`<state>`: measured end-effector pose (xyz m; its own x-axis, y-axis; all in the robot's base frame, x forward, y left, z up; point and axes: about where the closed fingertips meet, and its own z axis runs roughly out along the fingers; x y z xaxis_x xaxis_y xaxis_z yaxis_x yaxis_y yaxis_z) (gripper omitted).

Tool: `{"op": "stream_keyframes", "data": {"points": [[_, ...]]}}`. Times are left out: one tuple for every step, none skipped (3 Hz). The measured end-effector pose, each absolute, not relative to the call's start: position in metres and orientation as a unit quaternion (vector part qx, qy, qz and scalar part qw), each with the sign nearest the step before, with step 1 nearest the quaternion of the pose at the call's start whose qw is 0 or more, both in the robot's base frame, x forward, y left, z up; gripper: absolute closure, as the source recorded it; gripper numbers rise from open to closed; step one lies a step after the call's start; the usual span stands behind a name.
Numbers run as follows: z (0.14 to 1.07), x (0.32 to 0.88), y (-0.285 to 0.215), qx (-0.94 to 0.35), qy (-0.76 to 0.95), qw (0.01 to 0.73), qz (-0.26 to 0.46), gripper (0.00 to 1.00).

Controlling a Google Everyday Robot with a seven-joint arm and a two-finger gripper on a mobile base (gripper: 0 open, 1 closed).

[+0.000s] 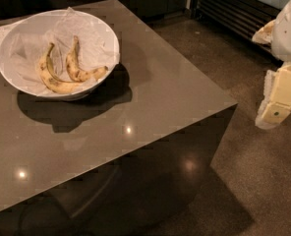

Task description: Pick banana from white bowl

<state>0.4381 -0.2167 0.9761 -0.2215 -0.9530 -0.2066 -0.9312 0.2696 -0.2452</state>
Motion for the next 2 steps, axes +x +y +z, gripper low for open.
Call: {"op": "stream_keyframes", "data": {"points": [[0.9761, 0.4381, -0.2167, -0.603, 0.781, 0.159, -0.034, 0.00], [0.9801, 0.4445, -0.2154, -0.584, 0.794, 0.169, -0.012, 0.00]]}}
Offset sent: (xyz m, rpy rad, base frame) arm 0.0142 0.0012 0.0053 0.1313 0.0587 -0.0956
